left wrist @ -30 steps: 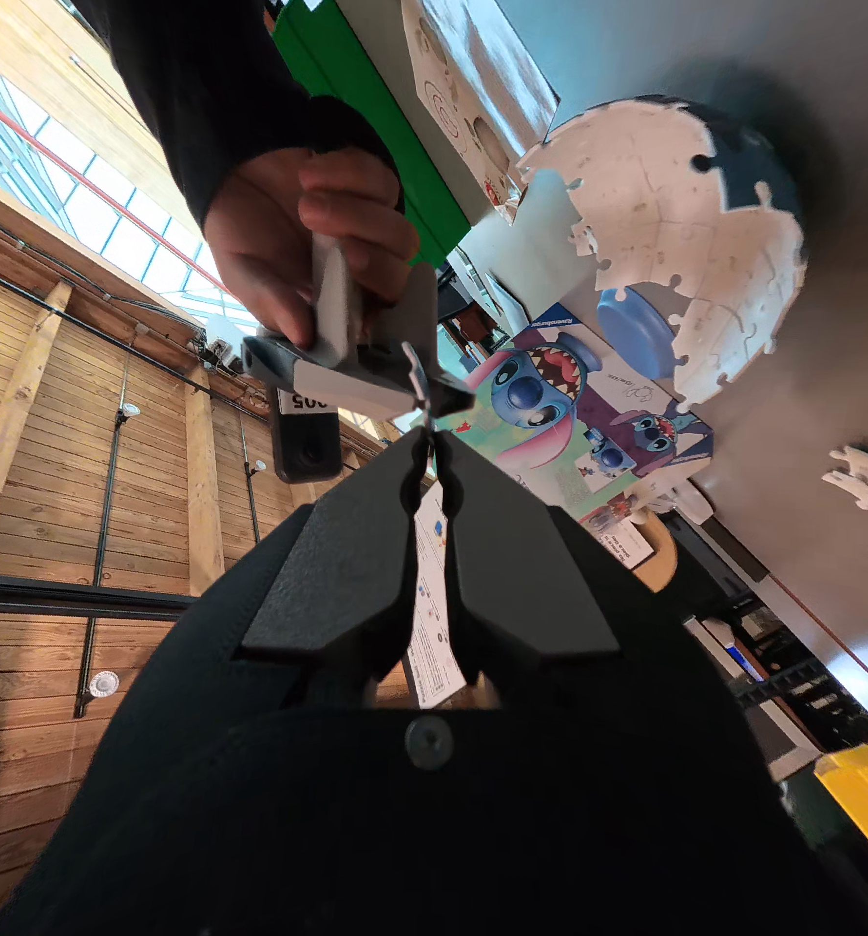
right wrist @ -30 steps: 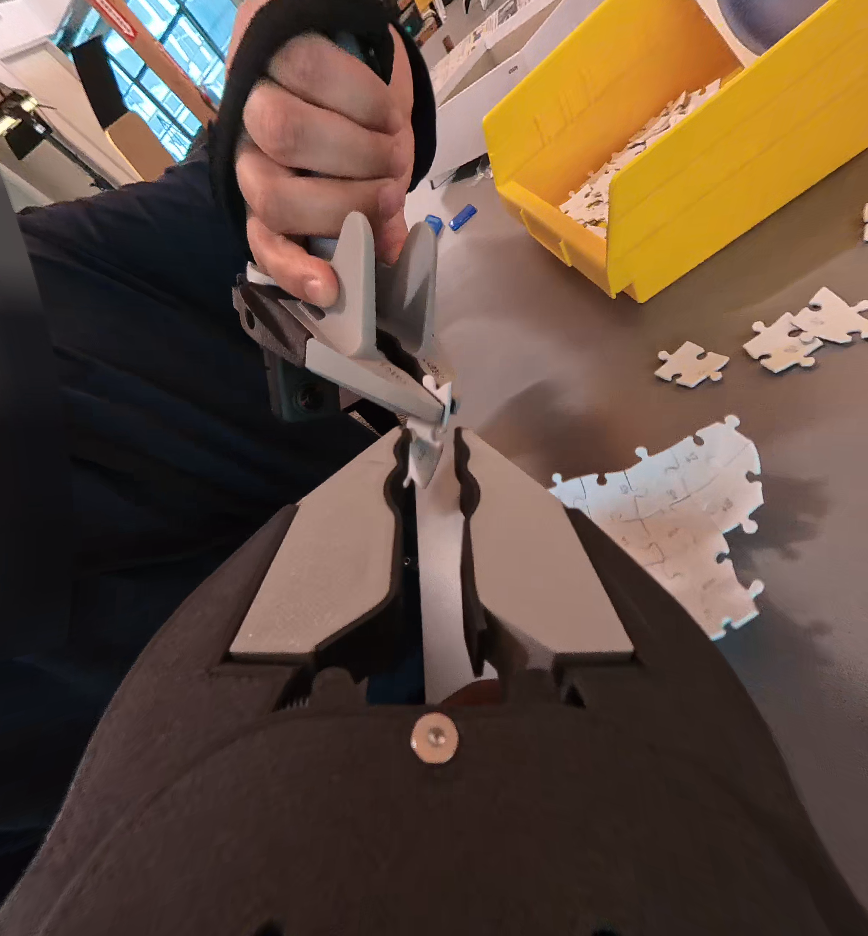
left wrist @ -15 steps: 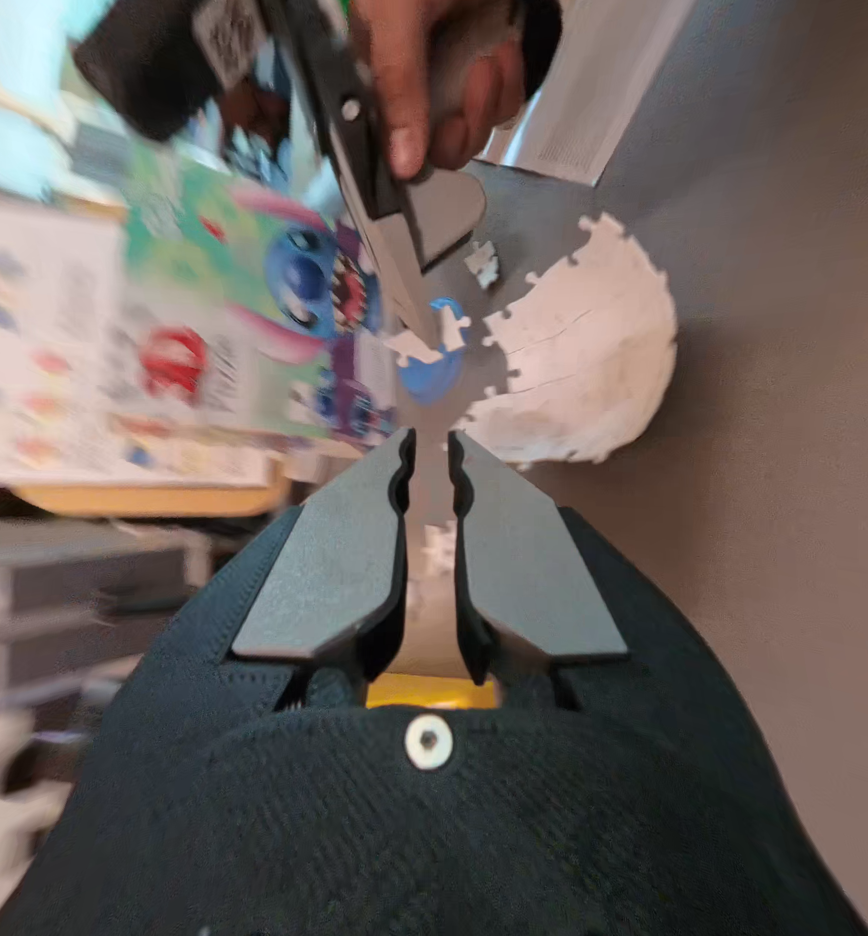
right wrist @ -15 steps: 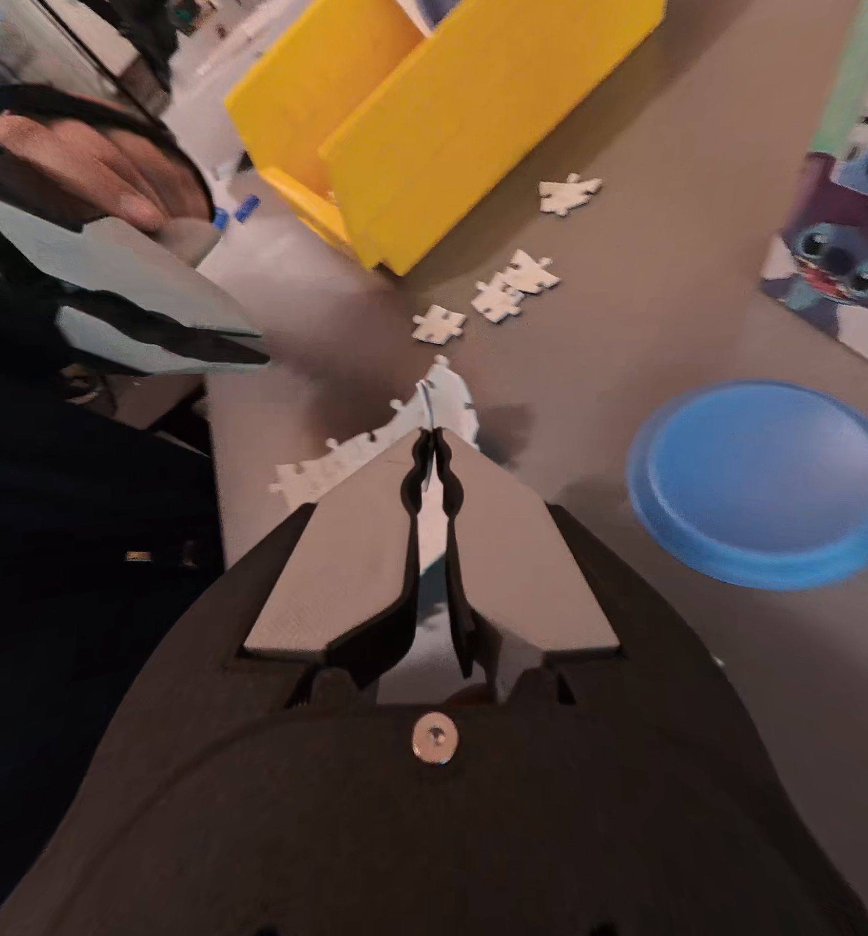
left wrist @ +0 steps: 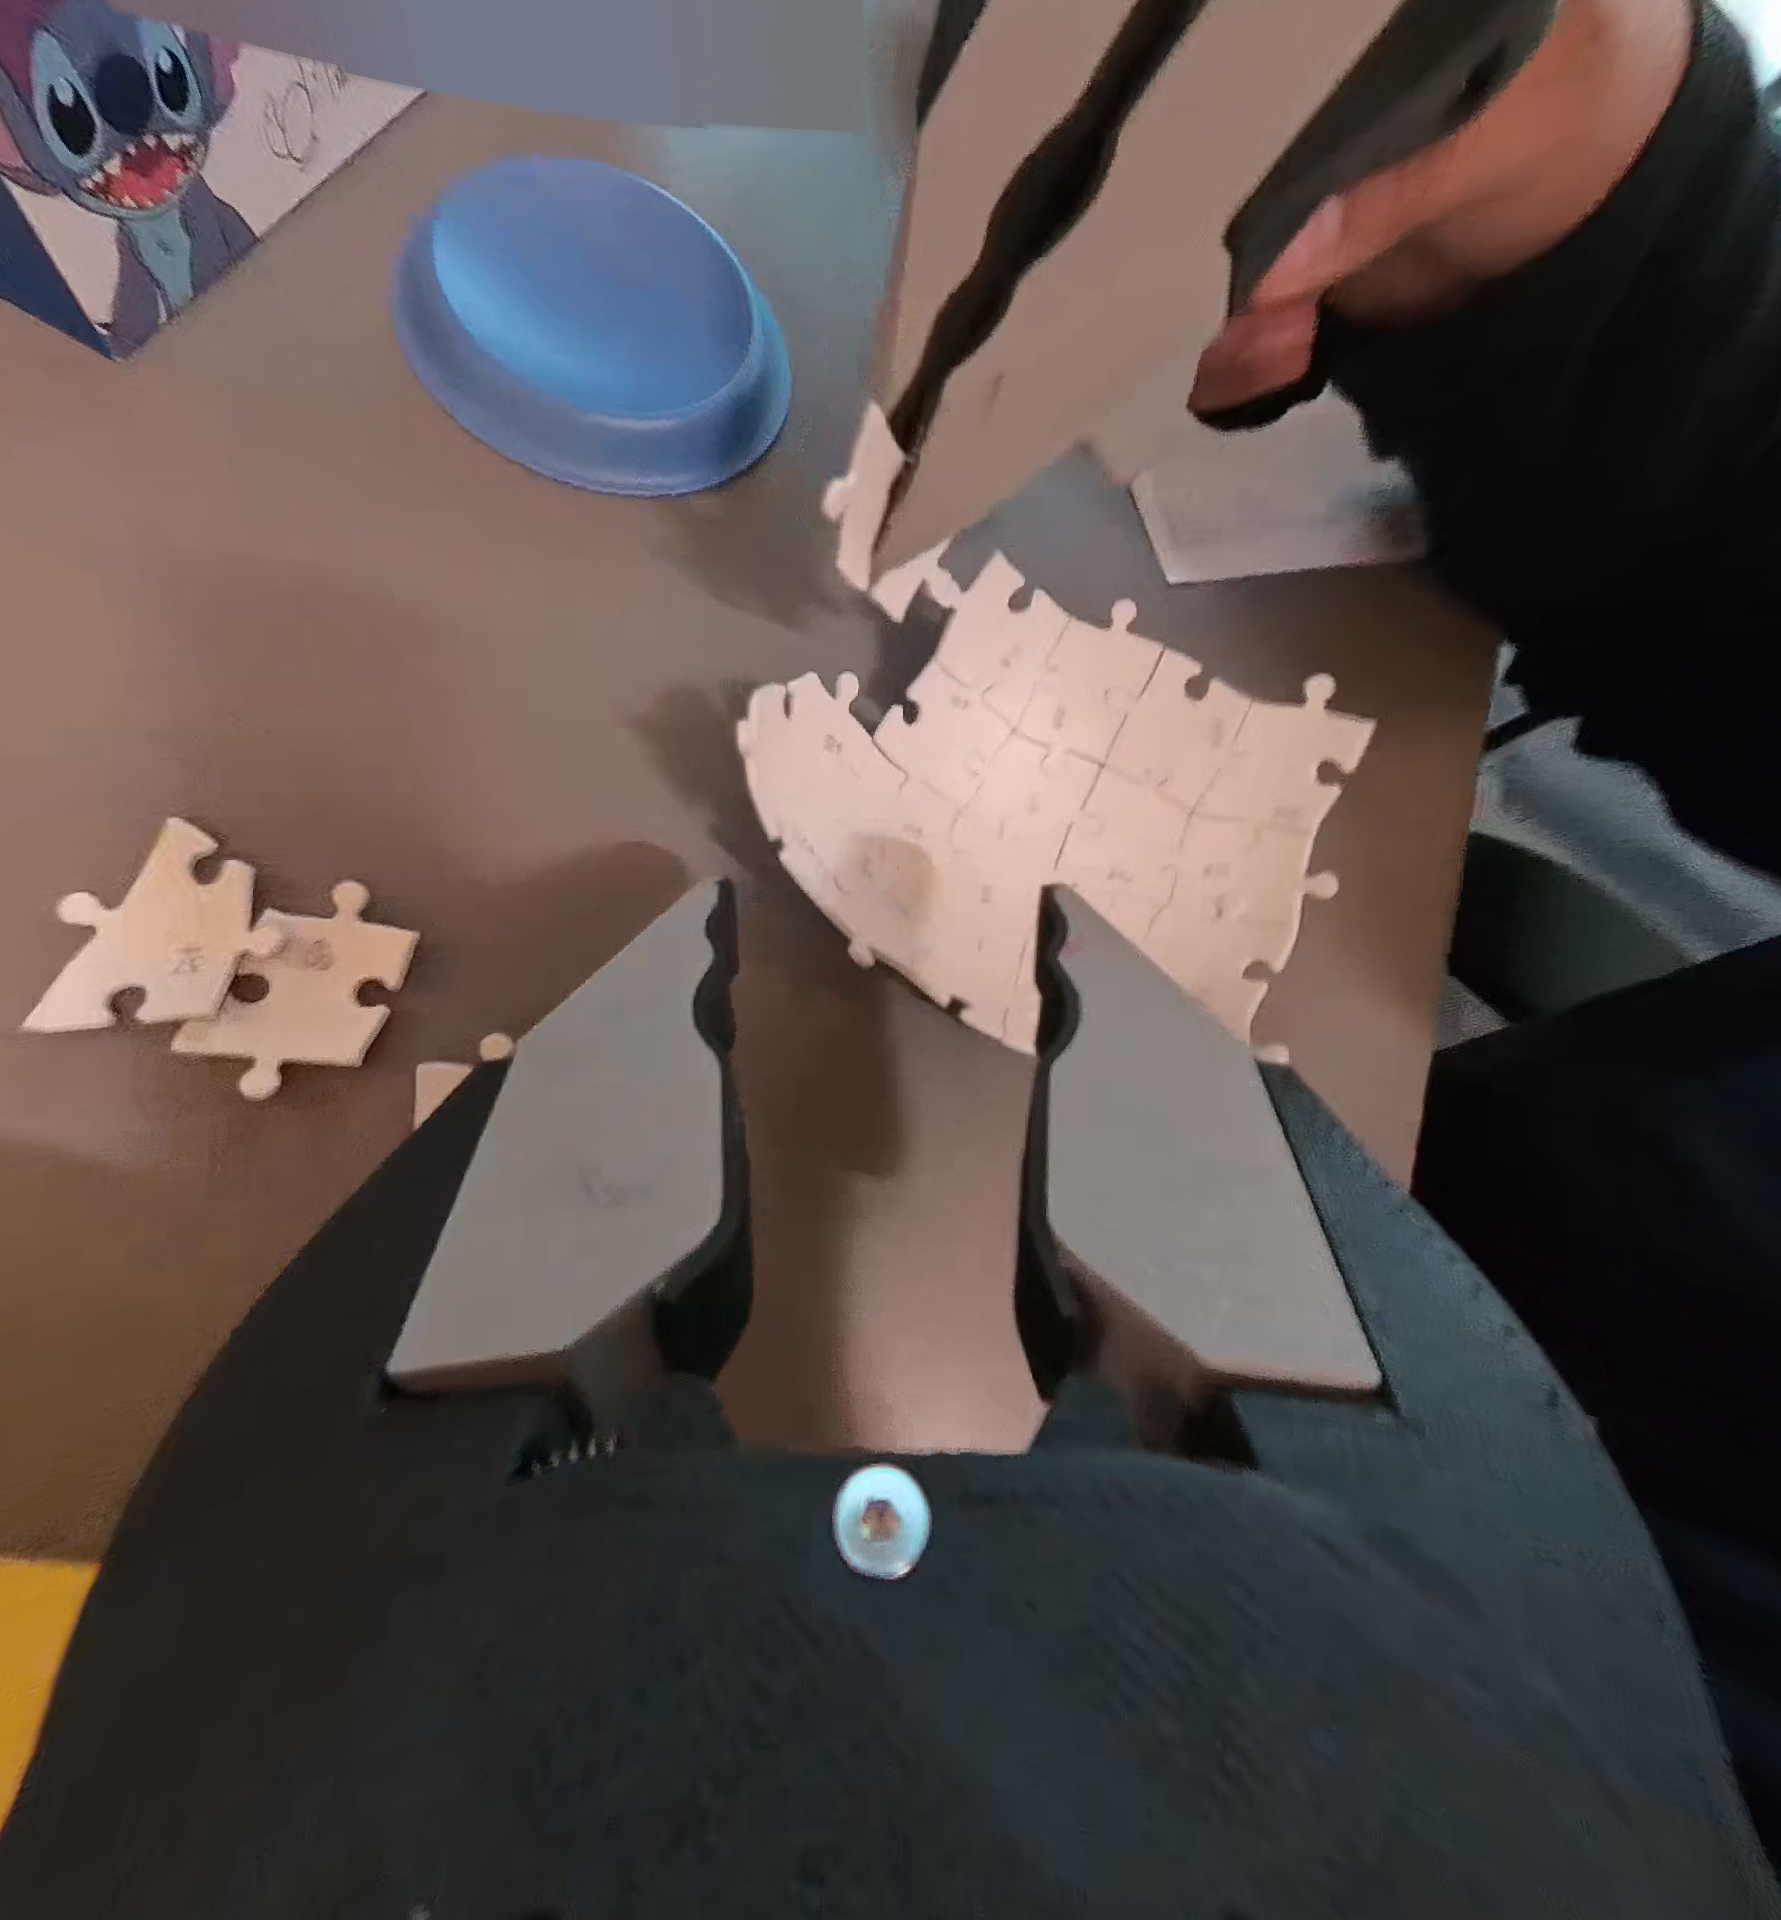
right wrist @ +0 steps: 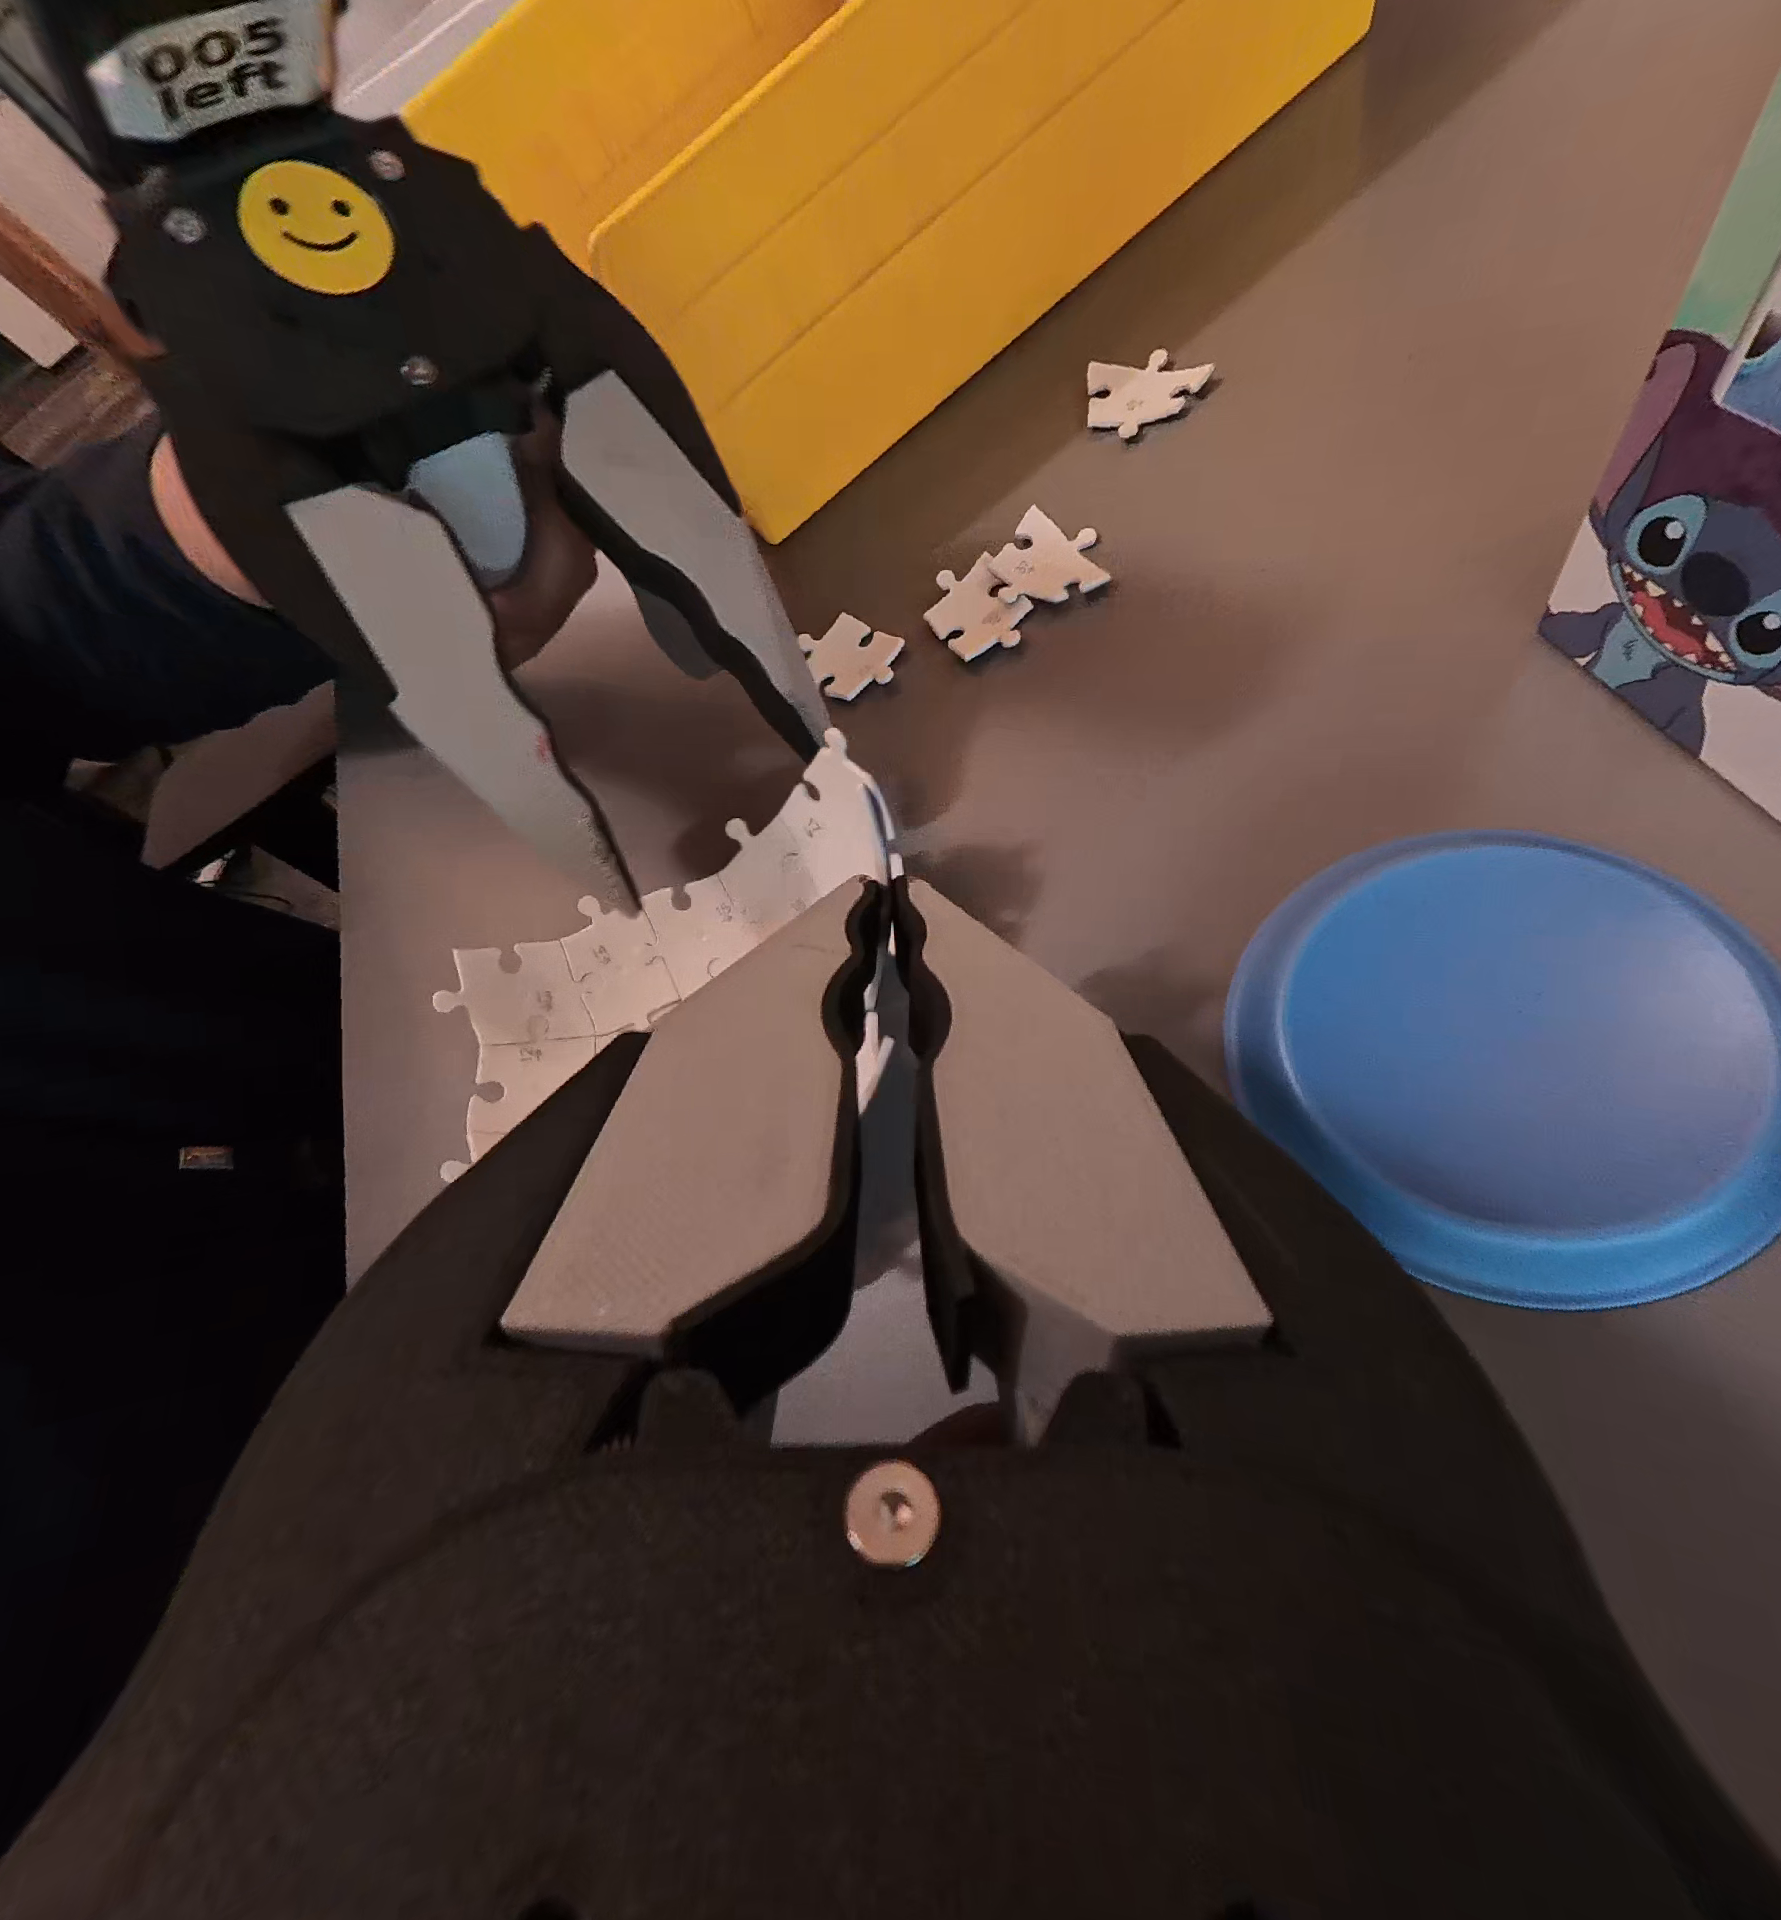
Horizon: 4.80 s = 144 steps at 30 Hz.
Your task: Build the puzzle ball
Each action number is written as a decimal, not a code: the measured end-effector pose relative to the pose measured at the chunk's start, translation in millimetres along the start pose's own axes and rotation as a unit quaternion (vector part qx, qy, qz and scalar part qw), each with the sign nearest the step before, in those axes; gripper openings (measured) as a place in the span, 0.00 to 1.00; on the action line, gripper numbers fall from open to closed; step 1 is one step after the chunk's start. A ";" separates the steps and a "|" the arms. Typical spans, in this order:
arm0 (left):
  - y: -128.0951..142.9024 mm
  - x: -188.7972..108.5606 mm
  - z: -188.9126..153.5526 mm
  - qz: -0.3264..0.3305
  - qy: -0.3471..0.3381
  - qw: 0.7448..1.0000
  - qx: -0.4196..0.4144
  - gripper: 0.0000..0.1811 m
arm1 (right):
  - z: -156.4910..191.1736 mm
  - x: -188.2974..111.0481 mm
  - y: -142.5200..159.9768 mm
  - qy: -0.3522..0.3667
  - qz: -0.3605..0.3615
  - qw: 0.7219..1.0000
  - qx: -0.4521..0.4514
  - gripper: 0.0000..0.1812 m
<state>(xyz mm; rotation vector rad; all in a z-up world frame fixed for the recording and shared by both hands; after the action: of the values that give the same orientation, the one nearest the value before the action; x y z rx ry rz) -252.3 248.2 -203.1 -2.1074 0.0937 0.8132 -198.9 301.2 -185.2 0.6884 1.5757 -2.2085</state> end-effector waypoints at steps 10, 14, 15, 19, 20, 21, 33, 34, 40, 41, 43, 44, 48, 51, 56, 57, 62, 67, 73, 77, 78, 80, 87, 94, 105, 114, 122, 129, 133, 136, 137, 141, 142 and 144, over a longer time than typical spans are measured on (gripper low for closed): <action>-6.7 24.2 11.2 -0.001 0.039 0.999 -0.013 0.07 | -1.2 -0.6 7.5 -0.031 -0.002 0.999 0.026 0.00; -8.3 23.0 9.4 -0.013 0.057 0.998 -0.012 0.02 | 1.5 2.2 8.5 -0.035 0.005 0.999 0.025 0.00; -7.6 23.2 9.9 -0.014 0.060 0.998 -0.016 0.02 | 2.0 3.3 8.9 -0.035 0.007 0.999 0.025 0.00; -4.0 26.5 10.4 -0.014 0.071 0.997 -0.027 0.02 | 4.7 3.6 7.4 -0.038 0.002 0.999 0.021 0.00; -3.2 26.8 10.6 -0.013 0.071 0.997 -0.027 0.03 | 5.0 2.8 6.4 -0.039 -0.002 0.999 0.020 0.00; -2.6 27.0 11.2 -0.013 0.071 0.997 -0.027 0.03 | 5.0 1.8 5.9 -0.039 -0.006 0.999 0.020 0.00; -0.7 24.6 12.9 -0.023 0.076 0.996 -0.028 0.02 | 4.5 13.0 17.5 -0.038 0.014 0.999 0.000 0.00; -0.5 24.8 13.1 -0.023 0.076 0.996 -0.029 0.02 | 4.6 13.8 17.6 -0.038 0.014 0.999 0.000 0.00; -0.2 24.5 13.6 -0.025 0.080 0.996 -0.034 0.02 | 2.5 15.3 17.4 -0.036 0.011 0.999 0.011 0.00; -0.2 24.3 13.6 -0.026 0.080 0.996 -0.034 0.02 | 2.6 15.3 16.9 -0.038 0.009 0.999 0.018 0.00; -0.6 23.8 14.4 -0.030 0.077 0.996 -0.035 0.02 | 2.9 16.1 16.6 -0.043 0.004 0.999 0.030 0.00; -1.0 23.3 14.8 -0.032 0.075 0.996 -0.035 0.02 | 2.9 17.0 17.5 -0.044 0.005 0.998 0.033 0.00; -1.0 22.9 14.9 -0.034 0.076 0.996 -0.036 0.02 | 2.3 17.7 17.9 -0.044 0.004 0.998 0.035 0.00; -1.0 22.8 14.7 -0.035 0.076 0.996 -0.036 0.01 | 1.6 18.7 19.2 -0.039 0.008 0.999 0.033 0.02; -0.7 23.1 14.9 -0.034 0.076 0.996 -0.037 0.02 | -0.6 19.4 20.2 -0.024 0.011 0.999 0.020 0.05; -0.6 23.2 15.0 -0.034 0.076 0.996 -0.037 0.02 | -1.0 19.2 20.0 -0.020 0.010 1.000 0.013 0.05; 0.0 23.6 15.1 -0.032 0.075 0.996 -0.038 0.02 | -2.3 18.4 20.9 -0.005 0.012 1.000 -0.009 0.05; 0.1 23.7 15.3 -0.032 0.075 0.996 -0.038 0.02 | -2.2 18.7 20.6 0.000 0.011 1.000 -0.016 0.05; 0.0 23.7 15.1 -0.032 0.076 0.996 -0.039 0.02 | 0.3 19.2 22.2 0.000 0.014 0.999 -0.032 0.04; 0.1 23.7 15.3 -0.032 0.076 0.996 -0.039 0.02 | 0.4 19.8 23.0 0.001 0.016 0.999 -0.039 0.04; 0.1 23.7 15.3 -0.032 0.075 0.996 -0.039 0.02 | 0.8 19.9 23.4 -0.001 0.016 0.999 -0.041 0.03; 0.0 23.7 15.1 -0.032 0.076 0.996 -0.038 0.02 | 1.4 19.4 23.4 -0.004 0.016 0.999 -0.045 0.03; -0.3 23.4 15.0 -0.033 0.076 0.996 -0.038 0.02 | 2.2 18.5 19.5 -0.029 0.004 1.000 -0.006 0.00; -0.8 22.9 15.8 -0.036 0.079 0.995 -0.044 0.01 | 0.3 19.7 19.8 -0.012 0.005 1.000 -0.021 0.02; -1.7 22.7 15.0 -0.041 0.084 0.994 -0.048 0.01 | 0.0 19.6 20.4 -0.002 0.005 0.999 -0.045 0.04; -2.8 22.1 14.5 -0.046 0.087 0.994 -0.050 0.01 | 0.0 18.3 18.9 0.007 -0.005 0.997 -0.073 0.05; -3.8 21.8 13.1 -0.051 0.092 0.993 -0.051 0.01 | -0.6 15.7 18.6 -0.005 -0.007 0.998 -0.059 0.07; -3.7 21.7 14.3 -0.051 0.088 0.993 -0.052 0.01 | -1.1 17.6 17.9 0.024 -0.010 0.995 -0.095 0.06; -3.6 22.0 15.0 -0.051 0.086 0.994 -0.054 0.01 | 1.7 17.9 18.0 0.032 -0.008 0.993 -0.115 0.04; -4.0 21.8 14.8 -0.054 0.086 0.993 -0.056 0.01 | 2.8 17.8 17.7 0.022 -0.009 0.994 -0.105 0.03; -4.4 21.6 14.3 -0.055 0.088 0.993 -0.056 0.01 | 3.6 18.3 18.0 0.018 -0.009 0.995 -0.100 0.03; -5.1 21.5 12.2 -0.057 0.095 0.992 -0.055 0.02 | 4.4 18.7 20.0 -0.003 -0.004 0.997 -0.083 0.03; -4.7 21.8 11.7 -0.056 0.096 0.992 -0.053 0.00 | 5.7 17.6 20.3 -0.015 -0.003 0.997 -0.075 0.04; -5.9 20.5 8.4 -0.059 0.106 0.992 -0.042 0.00 | 6.9 15.6 19.2 -0.031 -0.007 0.998 -0.063 0.07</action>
<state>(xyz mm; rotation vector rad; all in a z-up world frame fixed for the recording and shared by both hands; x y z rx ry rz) -238.5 262.5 -214.5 -2.2505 0.0477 0.5296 -202.8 288.4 -207.2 0.5691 1.6750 -2.0982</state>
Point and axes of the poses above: each gripper's, where its closed fingertips meet, x out along the fingers, y out of its underside, z = x × y across the jaws, the point moved 2 cm from there along -x, back along the fingers, and after that the axes turned 10 degrees about y, right-handed, at the moved point
